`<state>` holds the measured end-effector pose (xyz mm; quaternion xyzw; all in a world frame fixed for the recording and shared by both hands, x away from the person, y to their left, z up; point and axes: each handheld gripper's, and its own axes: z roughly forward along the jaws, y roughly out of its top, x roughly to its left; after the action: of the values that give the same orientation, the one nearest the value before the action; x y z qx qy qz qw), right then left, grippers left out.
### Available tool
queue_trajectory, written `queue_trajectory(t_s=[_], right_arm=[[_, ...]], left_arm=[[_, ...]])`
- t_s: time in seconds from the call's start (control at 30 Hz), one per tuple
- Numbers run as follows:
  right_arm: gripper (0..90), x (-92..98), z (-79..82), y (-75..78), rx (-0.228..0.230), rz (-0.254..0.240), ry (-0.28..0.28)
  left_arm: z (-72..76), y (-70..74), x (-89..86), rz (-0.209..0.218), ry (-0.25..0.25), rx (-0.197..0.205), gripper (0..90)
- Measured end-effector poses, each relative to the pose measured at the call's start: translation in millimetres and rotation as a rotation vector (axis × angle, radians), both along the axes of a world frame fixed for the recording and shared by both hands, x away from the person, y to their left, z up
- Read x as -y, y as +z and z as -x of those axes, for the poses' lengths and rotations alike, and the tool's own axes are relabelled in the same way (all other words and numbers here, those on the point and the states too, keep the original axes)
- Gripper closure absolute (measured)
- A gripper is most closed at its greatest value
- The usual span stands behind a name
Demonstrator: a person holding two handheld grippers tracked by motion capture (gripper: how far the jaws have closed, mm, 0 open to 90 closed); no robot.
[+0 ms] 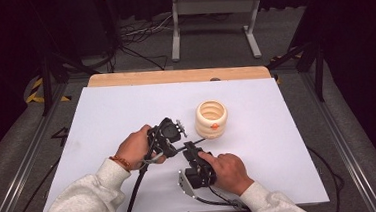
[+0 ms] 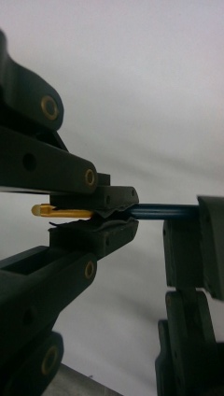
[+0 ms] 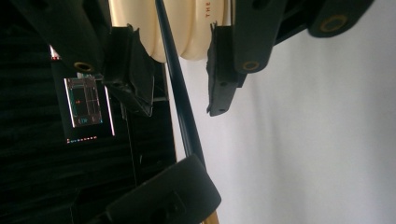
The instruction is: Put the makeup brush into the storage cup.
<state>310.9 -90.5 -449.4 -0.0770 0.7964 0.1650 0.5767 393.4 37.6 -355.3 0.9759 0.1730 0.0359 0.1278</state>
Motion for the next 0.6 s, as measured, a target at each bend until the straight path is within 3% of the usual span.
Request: queue_trajectory(t_s=[0.07, 0.3, 0.47, 0.6], right_arm=[[67.9, -2.2, -1.0, -0.2, 0.015, 0.029, -0.005], [81.0, -4.7, -0.9, -0.9, 0.016, 0.059, -0.017], [83.2, -4.1, -2.1, -1.2, -0.007, 0.056, -0.014], [83.4, -3.3, -2.6, -0.2, -0.014, 0.058, -0.023]], left_arm=[[0.9, 2.9, 2.9, -0.005, -0.007, 0.002, 83.5], [2.9, 5.2, 10.2, -0.011, -0.032, 0.005, 83.5], [3.0, 3.0, 12.8, -0.013, -0.035, 0.005, 83.5], [2.1, 3.7, 11.6, 0.009, -0.03, 0.012, 83.3]])
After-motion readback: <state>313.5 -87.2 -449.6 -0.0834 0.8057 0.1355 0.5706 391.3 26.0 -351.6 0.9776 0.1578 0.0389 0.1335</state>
